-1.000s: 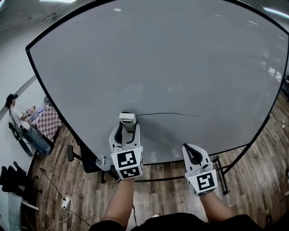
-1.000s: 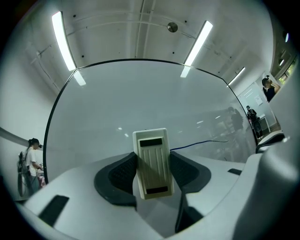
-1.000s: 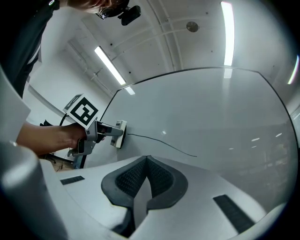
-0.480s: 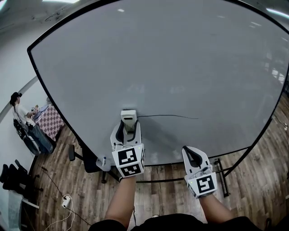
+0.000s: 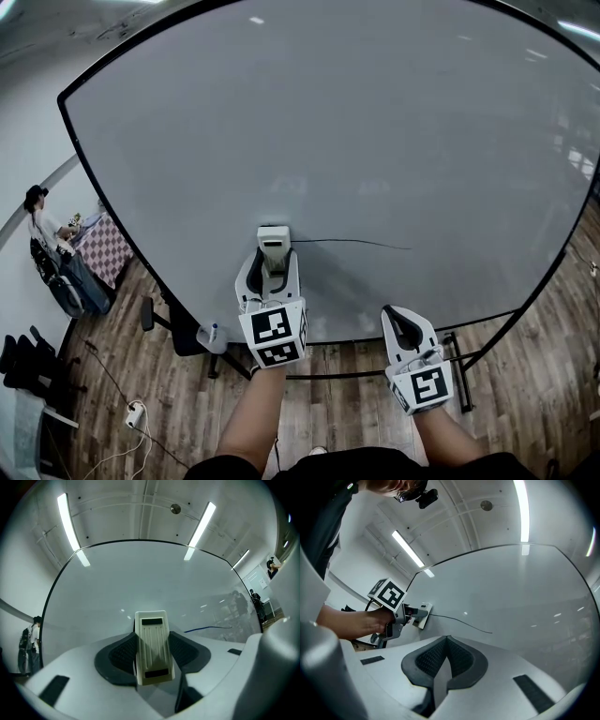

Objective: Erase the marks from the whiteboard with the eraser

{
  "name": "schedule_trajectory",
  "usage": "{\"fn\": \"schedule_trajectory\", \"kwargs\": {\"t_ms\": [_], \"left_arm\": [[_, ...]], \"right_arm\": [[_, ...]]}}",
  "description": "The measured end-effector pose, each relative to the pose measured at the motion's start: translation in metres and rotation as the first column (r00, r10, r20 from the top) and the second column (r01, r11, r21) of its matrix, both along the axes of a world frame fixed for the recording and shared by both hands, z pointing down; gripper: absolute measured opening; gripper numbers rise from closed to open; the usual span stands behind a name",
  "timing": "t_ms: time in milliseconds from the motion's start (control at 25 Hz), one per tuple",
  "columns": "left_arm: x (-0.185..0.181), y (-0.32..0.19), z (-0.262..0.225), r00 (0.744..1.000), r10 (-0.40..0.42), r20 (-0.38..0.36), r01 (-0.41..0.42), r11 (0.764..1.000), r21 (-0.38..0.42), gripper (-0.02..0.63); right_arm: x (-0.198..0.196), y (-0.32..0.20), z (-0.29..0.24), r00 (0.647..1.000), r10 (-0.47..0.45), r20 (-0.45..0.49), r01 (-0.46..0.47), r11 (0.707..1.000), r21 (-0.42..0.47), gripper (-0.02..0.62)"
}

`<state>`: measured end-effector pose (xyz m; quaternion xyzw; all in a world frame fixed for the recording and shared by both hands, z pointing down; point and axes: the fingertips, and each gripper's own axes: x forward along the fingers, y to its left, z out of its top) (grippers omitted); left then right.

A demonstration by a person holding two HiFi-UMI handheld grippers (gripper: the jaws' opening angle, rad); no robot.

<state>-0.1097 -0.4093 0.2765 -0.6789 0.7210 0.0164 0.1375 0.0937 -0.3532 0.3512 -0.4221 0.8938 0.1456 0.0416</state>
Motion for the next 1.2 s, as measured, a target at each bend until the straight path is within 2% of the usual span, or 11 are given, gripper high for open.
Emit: {"fn": "schedule_trajectory", "kwargs": {"t_ms": [440, 600, 800, 920, 1200], "left_arm": [[0.039, -0.007, 0.003, 0.999, 0.036, 0.033, -0.037, 0.999, 0.018, 0.239], [0.039, -0.014, 0.004, 0.998, 0.052, 0.039, -0.053, 0.998, 0.022, 0.238], [0.067, -0.014, 0.004, 0.997, 0.07, 0.044, -0.072, 0.997, 0.026, 0.238], [0.063, -0.015, 0.004, 0.996, 0.082, 0.043, -0.083, 0.996, 0.028, 0.238], [0.106, -0.029, -0.002, 0.99, 0.13, 0.056, -0.131, 0.991, 0.023, 0.238]], "right_arm": [[0.016, -0.006, 0.006, 1.0, 0.006, -0.002, -0.006, 1.0, -0.013, 0.018], [0.015, -0.013, 0.007, 1.0, 0.019, -0.004, -0.019, 1.0, -0.017, 0.018], [0.039, -0.014, 0.006, 1.0, 0.027, 0.003, -0.027, 1.0, -0.013, 0.018], [0.031, -0.015, 0.006, 1.0, 0.031, 0.003, -0.031, 0.999, -0.015, 0.018], [0.06, -0.028, 0.002, 0.999, 0.039, 0.003, -0.039, 0.999, -0.019, 0.018]]}}
